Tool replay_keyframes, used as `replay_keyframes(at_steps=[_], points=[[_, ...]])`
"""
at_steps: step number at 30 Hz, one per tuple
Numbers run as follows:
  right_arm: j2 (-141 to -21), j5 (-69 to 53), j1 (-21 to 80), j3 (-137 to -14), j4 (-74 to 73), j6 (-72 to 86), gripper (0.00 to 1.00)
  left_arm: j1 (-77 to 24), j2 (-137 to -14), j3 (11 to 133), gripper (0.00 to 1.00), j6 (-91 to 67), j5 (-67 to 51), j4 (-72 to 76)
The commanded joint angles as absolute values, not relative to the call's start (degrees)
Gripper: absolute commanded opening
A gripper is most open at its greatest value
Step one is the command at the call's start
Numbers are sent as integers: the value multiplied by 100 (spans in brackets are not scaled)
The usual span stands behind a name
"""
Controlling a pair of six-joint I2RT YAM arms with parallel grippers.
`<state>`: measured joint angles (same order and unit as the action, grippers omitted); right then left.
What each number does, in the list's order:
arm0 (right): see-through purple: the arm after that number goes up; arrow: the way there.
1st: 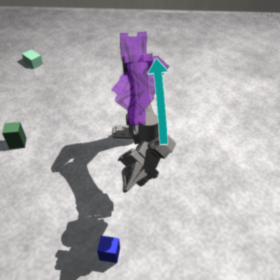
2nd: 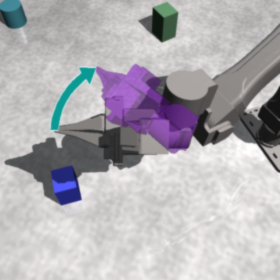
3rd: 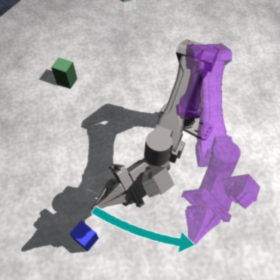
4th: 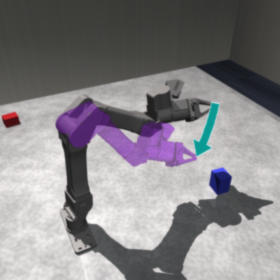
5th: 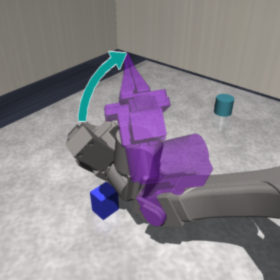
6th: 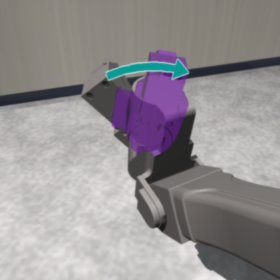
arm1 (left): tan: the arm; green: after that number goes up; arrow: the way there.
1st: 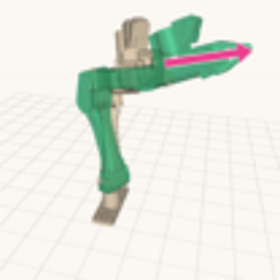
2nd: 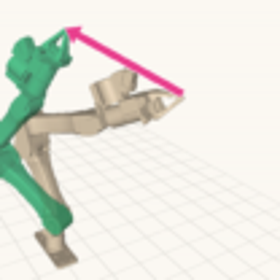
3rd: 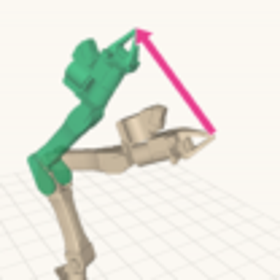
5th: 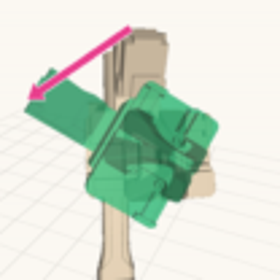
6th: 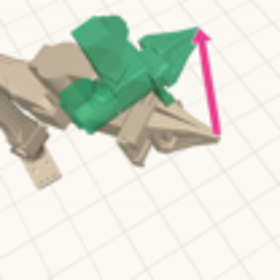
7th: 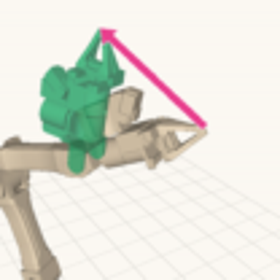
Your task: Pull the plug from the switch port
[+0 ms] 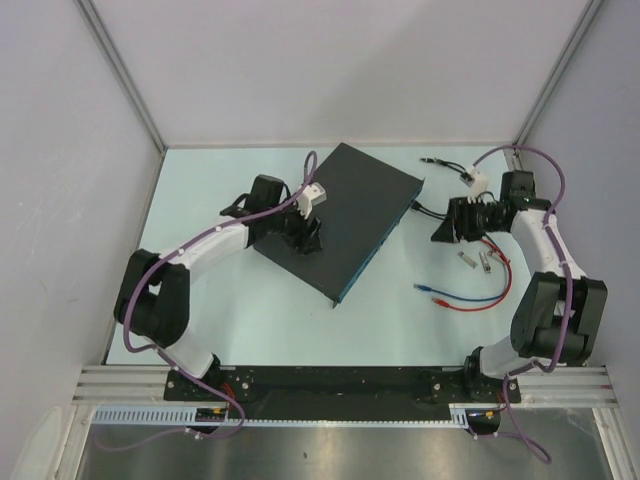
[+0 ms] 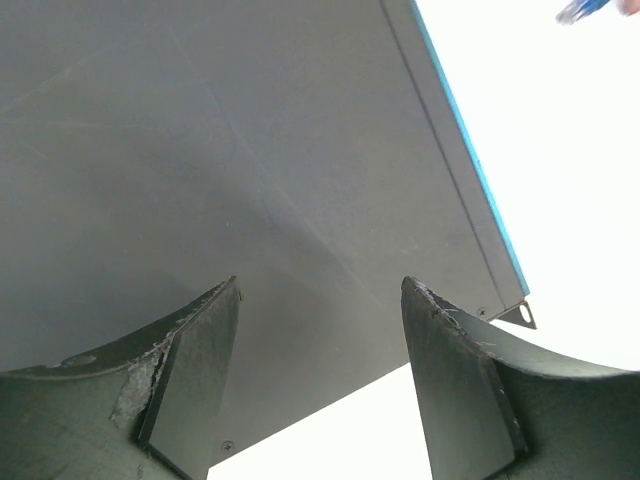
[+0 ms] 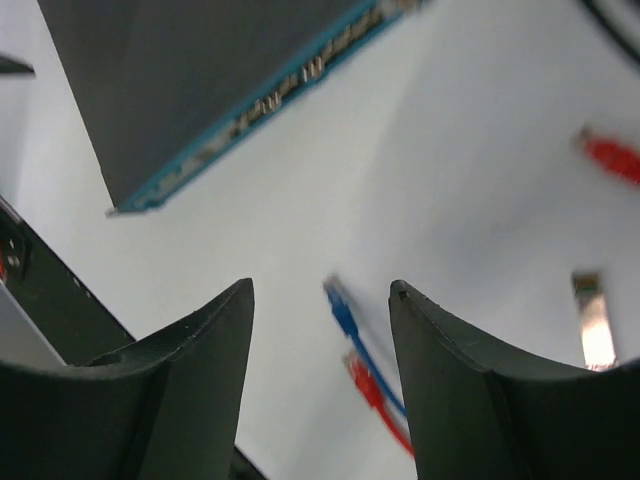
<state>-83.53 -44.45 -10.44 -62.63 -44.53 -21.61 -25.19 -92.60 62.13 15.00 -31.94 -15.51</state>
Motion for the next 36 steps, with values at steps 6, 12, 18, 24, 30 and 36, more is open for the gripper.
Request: replay_keyframes(at_steps=[6,12,18,24,30,36], points=[[-10052,-4904,-870,-7487,-2200,-30,58,-2549,-10027,8163,71,2654,-3375,-3134],[-11038,-5247,-782,-7989,-775,1255,51,-2549,-10836,9148,71,2777,-3024,-3673],[-11952,-5388,-800,-8568,-677,870,49,-2540,-11468,9817,72,2822,-2734,-3911],[-12436,-5555,-870,-8648,-291,984,47,-2540,-11926,9888,71,2453,-2848,-3929],[-12919,-5853,-888,-8842,-89,1098,47,-2540,-12032,9616,72,2356,-2567,-3911],[-13210,-6205,-888,-8868,526,1677,46,-2549,-12076,9545,72,2355,-2408,-3955]])
